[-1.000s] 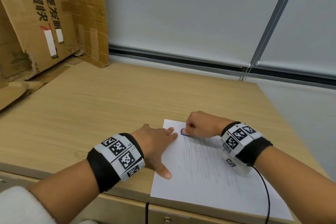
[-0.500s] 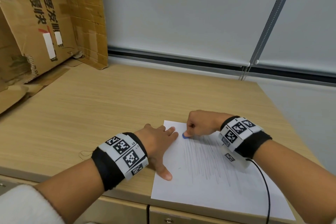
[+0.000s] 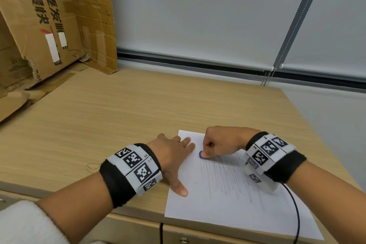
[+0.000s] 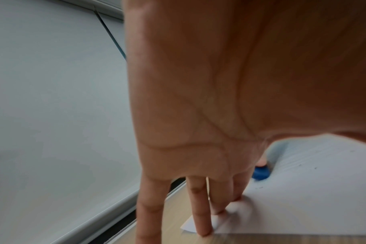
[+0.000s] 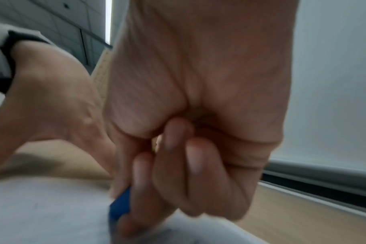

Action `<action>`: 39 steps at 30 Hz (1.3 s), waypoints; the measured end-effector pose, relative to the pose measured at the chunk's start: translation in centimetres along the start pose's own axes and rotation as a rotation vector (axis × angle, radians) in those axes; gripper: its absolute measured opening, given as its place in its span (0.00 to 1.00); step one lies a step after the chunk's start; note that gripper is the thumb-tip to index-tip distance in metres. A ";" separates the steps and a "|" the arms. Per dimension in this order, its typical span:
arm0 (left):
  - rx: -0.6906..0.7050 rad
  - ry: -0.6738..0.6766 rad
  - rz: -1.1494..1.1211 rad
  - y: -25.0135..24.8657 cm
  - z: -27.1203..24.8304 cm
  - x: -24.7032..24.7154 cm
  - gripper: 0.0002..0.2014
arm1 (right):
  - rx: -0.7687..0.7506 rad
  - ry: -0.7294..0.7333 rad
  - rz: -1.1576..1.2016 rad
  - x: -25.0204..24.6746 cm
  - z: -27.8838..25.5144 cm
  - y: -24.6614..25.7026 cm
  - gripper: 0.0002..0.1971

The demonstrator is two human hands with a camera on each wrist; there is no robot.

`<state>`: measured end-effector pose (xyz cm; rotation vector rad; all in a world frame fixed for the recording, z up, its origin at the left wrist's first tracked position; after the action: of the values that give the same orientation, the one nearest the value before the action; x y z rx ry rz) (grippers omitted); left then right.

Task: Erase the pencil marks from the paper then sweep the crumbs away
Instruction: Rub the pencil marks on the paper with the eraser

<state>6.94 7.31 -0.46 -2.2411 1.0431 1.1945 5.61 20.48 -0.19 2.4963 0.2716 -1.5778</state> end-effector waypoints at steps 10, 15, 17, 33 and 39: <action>-0.009 0.006 0.000 -0.1 -0.1 -0.1 0.62 | -0.032 0.051 -0.012 0.8 -0.9 1.2 0.22; -0.021 0.024 0.011 -0.2 0.3 -0.1 0.62 | 0.005 -0.106 0.015 -0.2 -0.6 0.8 0.23; -0.014 0.014 0.009 -0.2 0.4 -0.1 0.62 | -0.025 -0.106 0.013 0.5 -1.0 1.2 0.23; -0.025 0.036 -0.002 0.2 0.5 0.2 0.62 | -0.025 -0.044 0.033 0.3 -1.4 2.0 0.24; -0.013 0.013 -0.007 0.1 0.5 0.2 0.62 | -0.118 0.063 0.014 2.1 -3.0 3.4 0.24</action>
<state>6.64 7.45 -0.90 -2.2637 1.0351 1.1882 9.92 18.05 -0.64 2.4553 0.3450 -1.4358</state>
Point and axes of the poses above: each hand's wrist, its own z-axis towards the middle knuckle, its own x-axis out of the palm, y = z × x, the point moved 6 cm from there along z, towards the middle knuckle, and after that the axes turned 11 degrees about -z, right-handed, at the moved point
